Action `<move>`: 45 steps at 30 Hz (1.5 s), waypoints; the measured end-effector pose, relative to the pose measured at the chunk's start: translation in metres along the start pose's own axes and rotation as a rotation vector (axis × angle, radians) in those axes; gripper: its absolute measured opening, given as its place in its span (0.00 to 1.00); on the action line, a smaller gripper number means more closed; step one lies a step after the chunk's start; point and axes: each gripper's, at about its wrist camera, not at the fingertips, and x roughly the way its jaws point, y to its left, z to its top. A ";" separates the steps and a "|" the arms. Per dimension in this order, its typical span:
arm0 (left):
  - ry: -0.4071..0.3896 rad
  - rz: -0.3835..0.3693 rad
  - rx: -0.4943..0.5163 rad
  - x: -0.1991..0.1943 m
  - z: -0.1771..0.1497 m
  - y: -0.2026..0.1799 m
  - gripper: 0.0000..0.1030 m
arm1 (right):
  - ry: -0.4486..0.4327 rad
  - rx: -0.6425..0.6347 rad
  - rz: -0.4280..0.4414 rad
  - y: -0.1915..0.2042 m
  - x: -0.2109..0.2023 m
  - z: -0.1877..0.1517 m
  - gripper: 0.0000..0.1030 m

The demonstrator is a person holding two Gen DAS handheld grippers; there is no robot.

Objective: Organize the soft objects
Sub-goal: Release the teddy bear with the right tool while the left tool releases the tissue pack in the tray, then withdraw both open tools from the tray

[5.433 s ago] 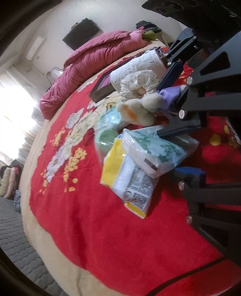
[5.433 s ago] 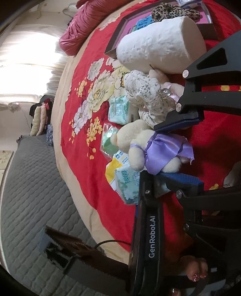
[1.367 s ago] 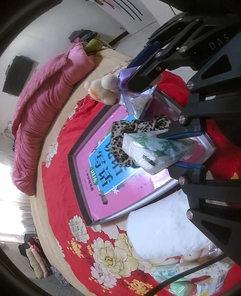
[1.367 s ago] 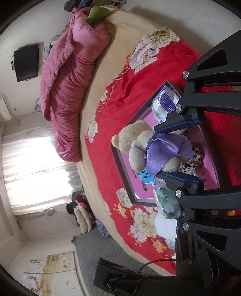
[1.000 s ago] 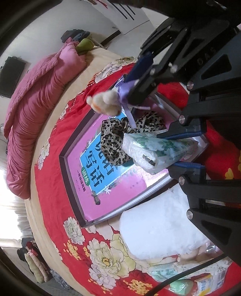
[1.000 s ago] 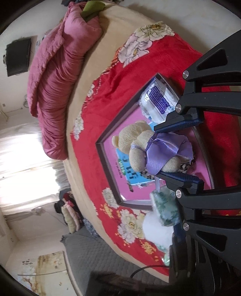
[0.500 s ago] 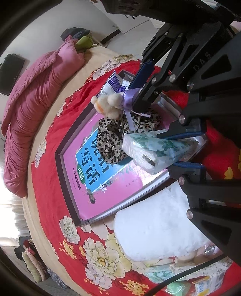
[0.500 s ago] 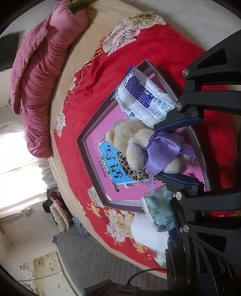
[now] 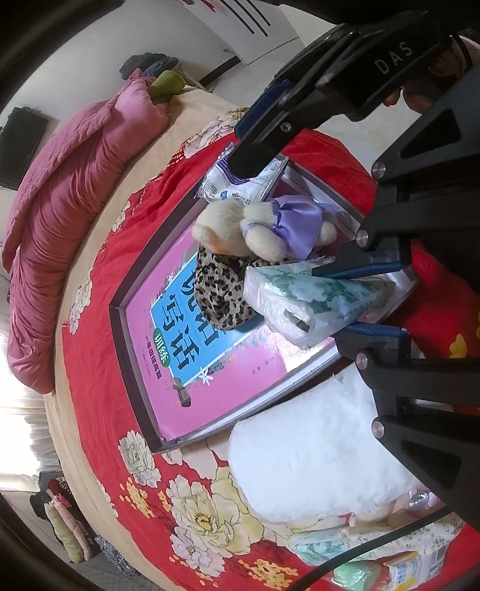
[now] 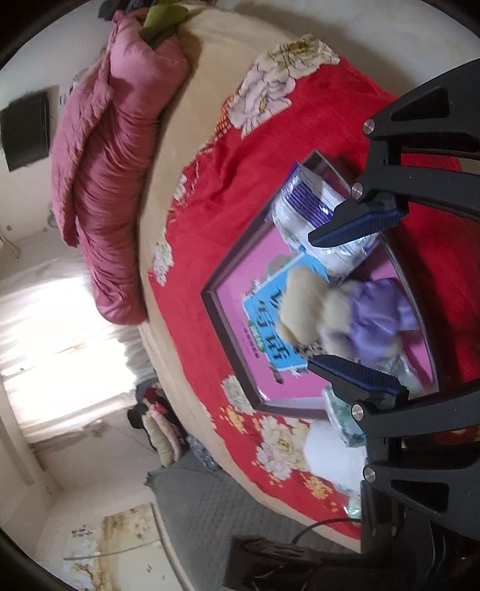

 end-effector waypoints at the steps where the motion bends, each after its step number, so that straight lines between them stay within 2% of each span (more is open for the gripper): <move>1: 0.002 -0.001 0.004 0.001 0.000 -0.001 0.21 | 0.001 0.006 -0.004 -0.001 0.001 0.000 0.63; 13: 0.052 -0.024 0.063 0.012 0.008 -0.020 0.22 | 0.014 0.042 -0.023 -0.008 0.004 0.000 0.64; 19: 0.068 0.002 0.035 0.015 0.010 -0.015 0.29 | 0.016 0.046 -0.023 -0.008 0.005 0.000 0.64; 23: 0.067 0.024 0.060 0.014 0.007 -0.016 0.33 | 0.019 0.053 -0.023 -0.009 0.006 0.000 0.64; 26: 0.072 0.031 0.073 0.014 0.005 -0.019 0.40 | 0.021 0.058 -0.024 -0.010 0.007 -0.001 0.64; 29: 0.076 0.017 0.088 0.013 0.003 -0.023 0.45 | 0.024 0.059 -0.023 -0.011 0.007 -0.001 0.65; 33: 0.067 0.017 0.093 0.010 0.000 -0.024 0.46 | 0.023 0.058 -0.025 -0.012 0.007 0.000 0.68; 45: 0.006 0.015 0.018 -0.014 -0.011 -0.004 0.47 | 0.022 0.054 -0.031 -0.012 0.006 0.001 0.69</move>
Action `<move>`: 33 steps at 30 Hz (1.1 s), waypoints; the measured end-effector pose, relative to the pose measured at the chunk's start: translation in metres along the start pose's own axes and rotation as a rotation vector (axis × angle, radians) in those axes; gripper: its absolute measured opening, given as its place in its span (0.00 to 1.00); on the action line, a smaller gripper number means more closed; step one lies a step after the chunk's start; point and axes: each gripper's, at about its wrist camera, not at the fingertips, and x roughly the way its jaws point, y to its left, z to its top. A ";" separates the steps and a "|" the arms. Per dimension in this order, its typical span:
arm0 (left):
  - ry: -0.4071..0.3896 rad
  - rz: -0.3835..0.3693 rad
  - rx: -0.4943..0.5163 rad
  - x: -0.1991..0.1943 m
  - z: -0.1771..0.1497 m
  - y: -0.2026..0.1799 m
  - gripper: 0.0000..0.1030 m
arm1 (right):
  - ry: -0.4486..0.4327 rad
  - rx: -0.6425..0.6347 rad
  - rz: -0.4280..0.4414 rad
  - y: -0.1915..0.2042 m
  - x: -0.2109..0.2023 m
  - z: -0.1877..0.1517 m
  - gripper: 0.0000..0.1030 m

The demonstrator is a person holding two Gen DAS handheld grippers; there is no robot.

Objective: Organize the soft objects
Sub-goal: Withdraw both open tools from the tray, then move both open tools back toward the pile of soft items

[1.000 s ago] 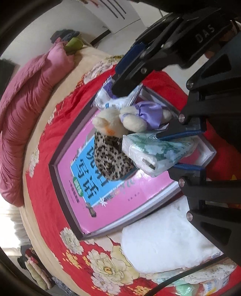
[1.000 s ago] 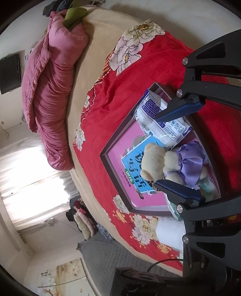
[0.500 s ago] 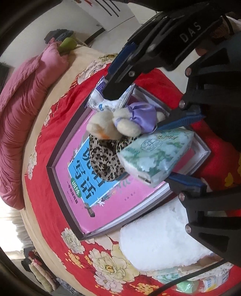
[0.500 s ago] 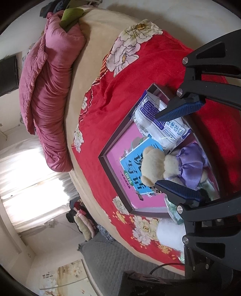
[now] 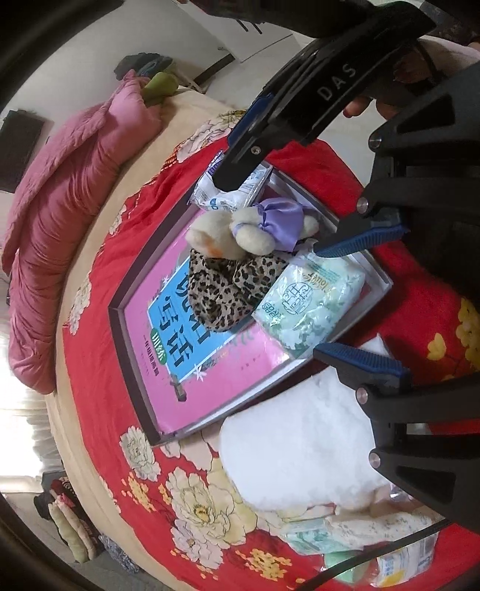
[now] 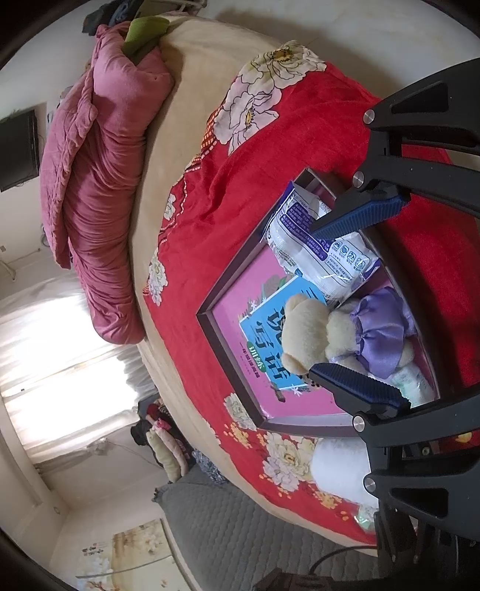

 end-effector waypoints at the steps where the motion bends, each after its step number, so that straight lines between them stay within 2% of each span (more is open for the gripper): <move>1: -0.005 0.007 0.001 -0.003 -0.001 0.001 0.47 | 0.000 0.001 0.000 0.000 0.001 0.000 0.69; 12: -0.054 -0.010 -0.055 -0.028 -0.010 0.010 0.50 | -0.022 -0.035 -0.006 0.006 -0.003 0.000 0.71; 14: -0.067 0.007 -0.056 -0.032 -0.011 0.011 0.50 | -0.032 -0.050 -0.014 0.010 -0.006 -0.001 0.71; 20: -0.088 0.021 -0.094 -0.045 -0.015 0.021 0.59 | -0.061 -0.103 -0.035 0.021 -0.012 -0.001 0.72; 26: -0.101 0.015 -0.168 -0.055 -0.026 0.043 0.60 | -0.100 -0.155 -0.079 0.032 -0.021 -0.001 0.72; 30: -0.126 0.049 -0.179 -0.065 -0.034 0.052 0.60 | -0.114 -0.186 -0.096 0.039 -0.026 -0.002 0.72; 33: -0.139 0.042 -0.190 -0.074 -0.040 0.059 0.60 | -0.109 -0.193 -0.105 0.045 -0.029 -0.002 0.72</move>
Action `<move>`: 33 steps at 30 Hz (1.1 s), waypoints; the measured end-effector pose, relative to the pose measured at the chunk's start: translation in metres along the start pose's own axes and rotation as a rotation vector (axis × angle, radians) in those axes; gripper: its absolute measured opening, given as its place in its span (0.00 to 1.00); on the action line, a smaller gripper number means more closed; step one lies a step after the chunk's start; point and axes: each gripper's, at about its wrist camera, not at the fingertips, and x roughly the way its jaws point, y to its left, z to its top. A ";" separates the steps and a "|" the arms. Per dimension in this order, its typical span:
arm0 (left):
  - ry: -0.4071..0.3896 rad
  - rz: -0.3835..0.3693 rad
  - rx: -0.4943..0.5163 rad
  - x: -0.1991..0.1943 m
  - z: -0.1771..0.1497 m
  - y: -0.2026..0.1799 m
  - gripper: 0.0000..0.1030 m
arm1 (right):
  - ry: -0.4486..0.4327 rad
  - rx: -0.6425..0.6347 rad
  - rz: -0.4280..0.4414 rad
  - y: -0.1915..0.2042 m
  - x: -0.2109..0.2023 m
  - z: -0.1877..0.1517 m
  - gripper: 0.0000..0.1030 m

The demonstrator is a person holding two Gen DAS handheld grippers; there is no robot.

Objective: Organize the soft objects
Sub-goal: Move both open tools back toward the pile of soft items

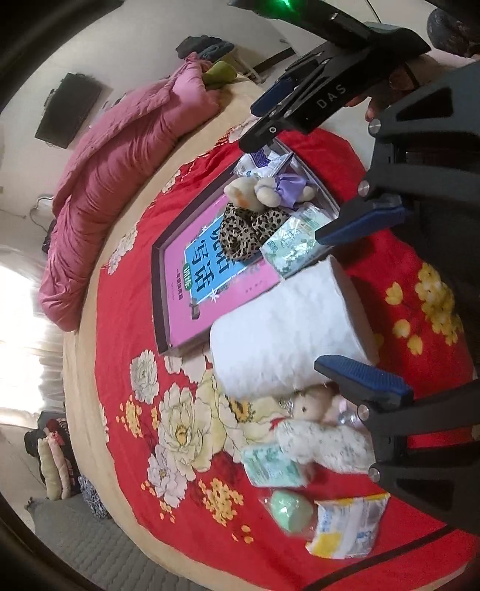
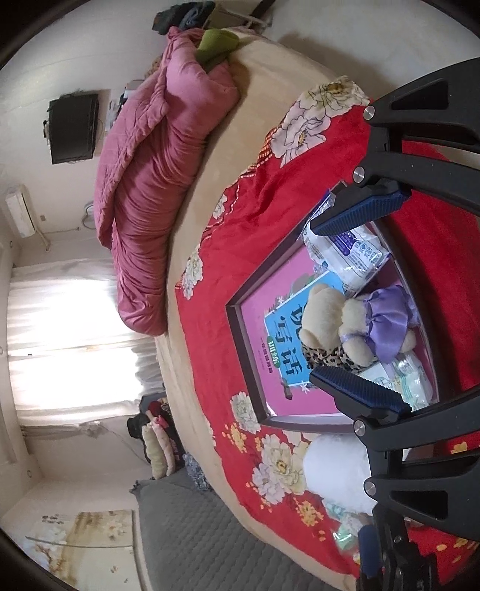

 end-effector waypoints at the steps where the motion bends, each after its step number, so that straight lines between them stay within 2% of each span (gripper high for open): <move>1: -0.007 0.006 -0.001 -0.004 -0.002 0.003 0.60 | -0.001 0.002 0.003 0.002 -0.002 0.000 0.72; 12: -0.075 0.001 -0.079 -0.043 -0.012 0.043 0.60 | -0.023 -0.066 0.069 0.043 -0.029 0.004 0.72; 18: -0.135 0.037 -0.133 -0.078 -0.022 0.082 0.60 | -0.059 -0.124 0.131 0.072 -0.051 0.008 0.72; 23: -0.154 0.061 -0.168 -0.098 -0.034 0.109 0.60 | -0.066 -0.156 0.169 0.092 -0.064 0.008 0.72; 33: -0.190 0.104 -0.216 -0.127 -0.054 0.141 0.60 | -0.057 -0.244 0.272 0.139 -0.089 0.000 0.72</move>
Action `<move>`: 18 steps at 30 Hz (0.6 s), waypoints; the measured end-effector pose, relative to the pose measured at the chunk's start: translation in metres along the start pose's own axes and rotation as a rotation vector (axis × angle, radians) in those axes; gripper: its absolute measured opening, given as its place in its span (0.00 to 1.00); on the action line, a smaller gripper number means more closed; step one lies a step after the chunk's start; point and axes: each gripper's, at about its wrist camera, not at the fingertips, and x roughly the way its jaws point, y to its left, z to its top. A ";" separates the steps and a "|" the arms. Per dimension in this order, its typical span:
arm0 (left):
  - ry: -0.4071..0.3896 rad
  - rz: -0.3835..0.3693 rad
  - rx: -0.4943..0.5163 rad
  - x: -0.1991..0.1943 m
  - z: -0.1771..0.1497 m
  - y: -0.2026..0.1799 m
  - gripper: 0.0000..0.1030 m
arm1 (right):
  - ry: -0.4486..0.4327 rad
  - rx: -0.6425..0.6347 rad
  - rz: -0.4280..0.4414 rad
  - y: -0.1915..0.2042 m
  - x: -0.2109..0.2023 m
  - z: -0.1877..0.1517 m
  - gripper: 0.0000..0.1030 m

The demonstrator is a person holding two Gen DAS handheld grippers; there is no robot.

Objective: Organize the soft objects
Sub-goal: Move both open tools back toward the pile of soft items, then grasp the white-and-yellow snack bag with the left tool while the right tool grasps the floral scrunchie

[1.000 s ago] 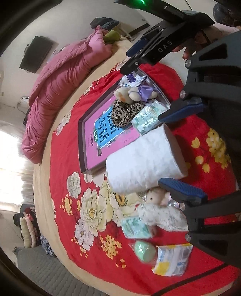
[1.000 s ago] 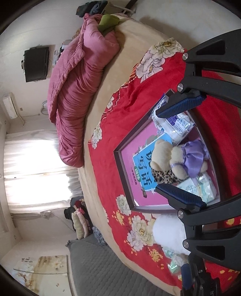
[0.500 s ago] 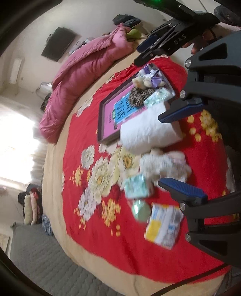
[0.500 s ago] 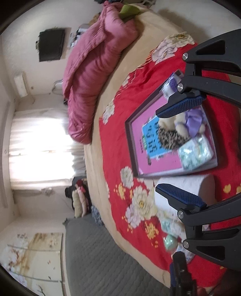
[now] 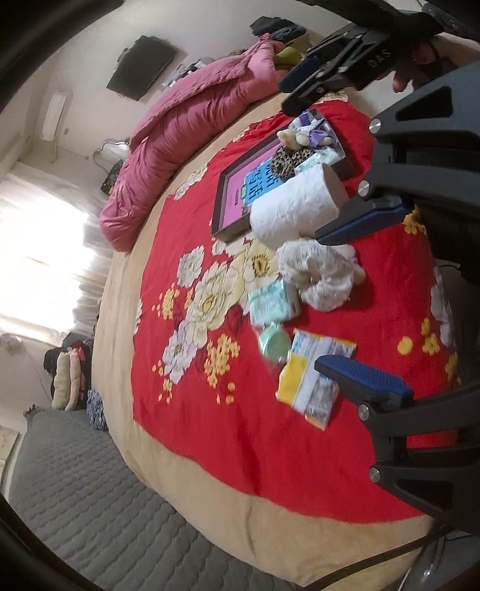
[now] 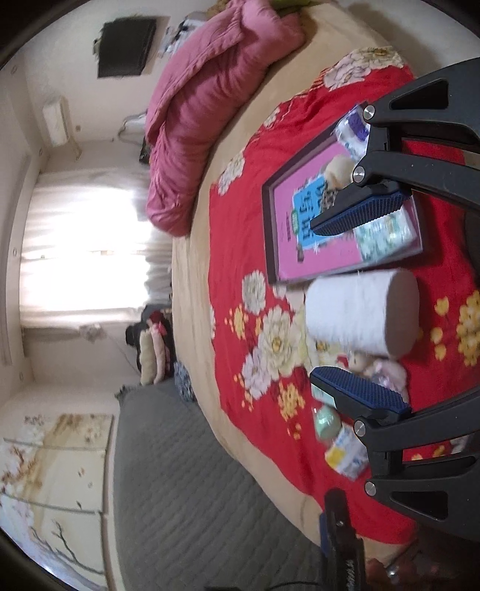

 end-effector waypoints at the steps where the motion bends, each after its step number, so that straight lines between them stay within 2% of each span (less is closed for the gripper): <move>1: -0.006 0.003 -0.008 -0.003 0.000 0.005 0.60 | 0.002 -0.010 0.014 0.006 -0.001 0.000 0.72; 8: -0.021 0.036 -0.026 -0.010 -0.004 0.026 0.60 | 0.001 -0.083 0.068 0.037 -0.003 0.000 0.72; 18: 0.021 0.011 -0.097 0.008 -0.016 0.054 0.60 | 0.050 -0.122 0.124 0.064 0.006 -0.010 0.72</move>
